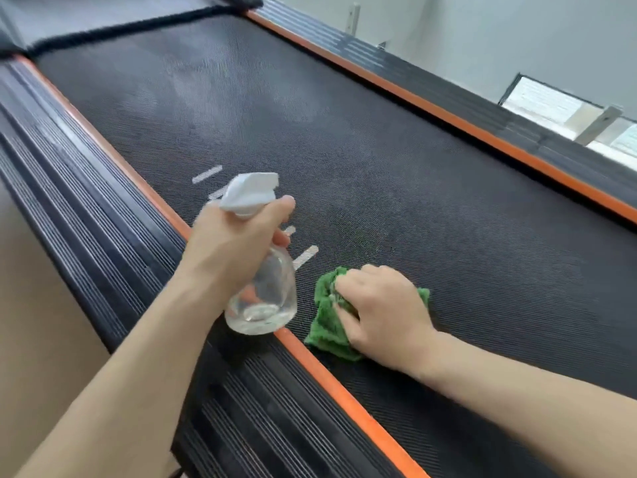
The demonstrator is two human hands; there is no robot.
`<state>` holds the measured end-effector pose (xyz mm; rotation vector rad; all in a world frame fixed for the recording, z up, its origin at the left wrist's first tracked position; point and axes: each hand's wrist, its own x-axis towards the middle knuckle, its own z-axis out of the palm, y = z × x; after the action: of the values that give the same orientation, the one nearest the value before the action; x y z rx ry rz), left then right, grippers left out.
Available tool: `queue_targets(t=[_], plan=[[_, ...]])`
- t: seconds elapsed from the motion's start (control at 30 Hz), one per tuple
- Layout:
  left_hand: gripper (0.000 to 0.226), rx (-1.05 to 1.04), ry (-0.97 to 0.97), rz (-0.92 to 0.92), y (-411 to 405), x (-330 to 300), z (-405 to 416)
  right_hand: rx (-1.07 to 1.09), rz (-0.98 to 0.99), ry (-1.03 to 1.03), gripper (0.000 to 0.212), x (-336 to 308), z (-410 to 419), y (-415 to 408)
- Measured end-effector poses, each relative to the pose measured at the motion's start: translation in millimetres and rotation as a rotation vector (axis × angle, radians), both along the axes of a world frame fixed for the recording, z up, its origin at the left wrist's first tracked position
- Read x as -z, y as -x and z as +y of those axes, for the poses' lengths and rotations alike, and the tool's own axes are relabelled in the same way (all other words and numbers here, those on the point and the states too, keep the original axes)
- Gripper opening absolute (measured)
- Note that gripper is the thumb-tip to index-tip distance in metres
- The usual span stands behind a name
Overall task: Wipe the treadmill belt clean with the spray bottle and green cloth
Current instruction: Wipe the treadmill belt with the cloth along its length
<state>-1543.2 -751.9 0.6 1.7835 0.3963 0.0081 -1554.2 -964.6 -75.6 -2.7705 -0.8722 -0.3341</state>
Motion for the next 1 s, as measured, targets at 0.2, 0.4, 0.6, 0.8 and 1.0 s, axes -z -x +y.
queue_targets(t=[0.2,0.4,0.6,0.8,1.0], plan=[[0.033,-0.015,-0.019,-0.014,-0.3,-2.3,11.1,0.0,-0.049,0.02,0.022,2.6,29.3,-65.0],[0.033,0.005,-0.01,-0.049,6.8,0.4,14.5,0.247,0.017,0.018,0.019,-0.4,67.0,-100.9],[0.031,0.018,0.027,-0.035,11.3,2.1,20.1,-0.107,0.006,-0.009,0.019,-2.7,5.0,29.8],[0.032,0.024,0.01,-0.018,12.2,1.1,18.0,-0.098,-0.063,0.054,0.021,-0.4,38.4,-48.7],[0.029,0.004,0.021,-0.026,14.7,-1.4,16.3,0.112,-0.072,-0.013,0.019,0.3,62.6,-50.5]])
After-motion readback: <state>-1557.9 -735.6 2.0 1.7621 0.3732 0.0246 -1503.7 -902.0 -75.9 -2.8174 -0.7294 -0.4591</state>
